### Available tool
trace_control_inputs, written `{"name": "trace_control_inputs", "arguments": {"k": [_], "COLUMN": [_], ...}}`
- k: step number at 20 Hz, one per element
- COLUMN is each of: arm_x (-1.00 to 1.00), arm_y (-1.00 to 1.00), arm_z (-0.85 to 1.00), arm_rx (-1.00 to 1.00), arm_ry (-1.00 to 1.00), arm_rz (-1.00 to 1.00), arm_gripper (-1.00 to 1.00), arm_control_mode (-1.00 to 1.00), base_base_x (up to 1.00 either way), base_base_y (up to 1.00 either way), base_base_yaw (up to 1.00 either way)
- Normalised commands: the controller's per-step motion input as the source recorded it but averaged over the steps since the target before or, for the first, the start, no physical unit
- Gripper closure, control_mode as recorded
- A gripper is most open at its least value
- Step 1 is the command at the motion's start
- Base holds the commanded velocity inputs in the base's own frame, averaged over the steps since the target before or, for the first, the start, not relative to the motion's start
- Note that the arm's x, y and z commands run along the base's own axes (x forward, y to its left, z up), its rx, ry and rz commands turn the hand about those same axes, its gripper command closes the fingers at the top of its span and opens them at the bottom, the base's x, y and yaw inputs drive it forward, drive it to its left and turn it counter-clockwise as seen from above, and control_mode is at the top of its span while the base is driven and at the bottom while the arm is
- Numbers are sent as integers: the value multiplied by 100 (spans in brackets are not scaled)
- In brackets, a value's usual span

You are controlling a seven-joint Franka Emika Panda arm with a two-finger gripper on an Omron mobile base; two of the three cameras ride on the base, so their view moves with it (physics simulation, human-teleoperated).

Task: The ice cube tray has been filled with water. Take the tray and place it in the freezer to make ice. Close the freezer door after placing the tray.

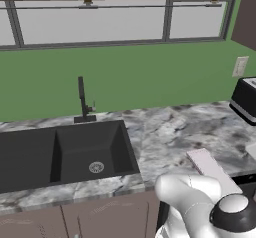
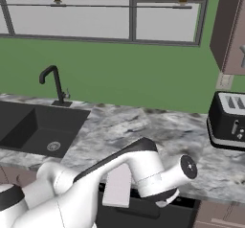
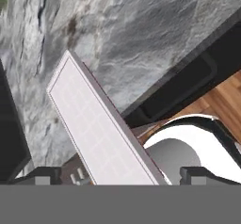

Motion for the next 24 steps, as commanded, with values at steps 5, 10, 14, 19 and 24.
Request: {"name": "trace_control_inputs", "arguments": {"k": [5, 10, 14, 19, 24], "arm_x": [-30, -25, -12, 0, 0], "arm_y": [-16, 0, 0, 10, 20], "arm_z": [-15, -26, -25, -24, -18], "arm_rx": [13, 1, 0, 1, 3], "arm_ry": [-4, -14, -12, -9, -5], "arm_rz": [-9, -12, -14, -13, -10], "arm_gripper": [-100, -100, -100, -100, -100], "arm_control_mode": [-100, -100, -100, -100, -100], "base_base_x": [0, 0, 0, 0, 0], "base_base_y": [0, 0, 0, 0, 0], "base_base_yaw": [0, 0, 0, 0, 0]}}
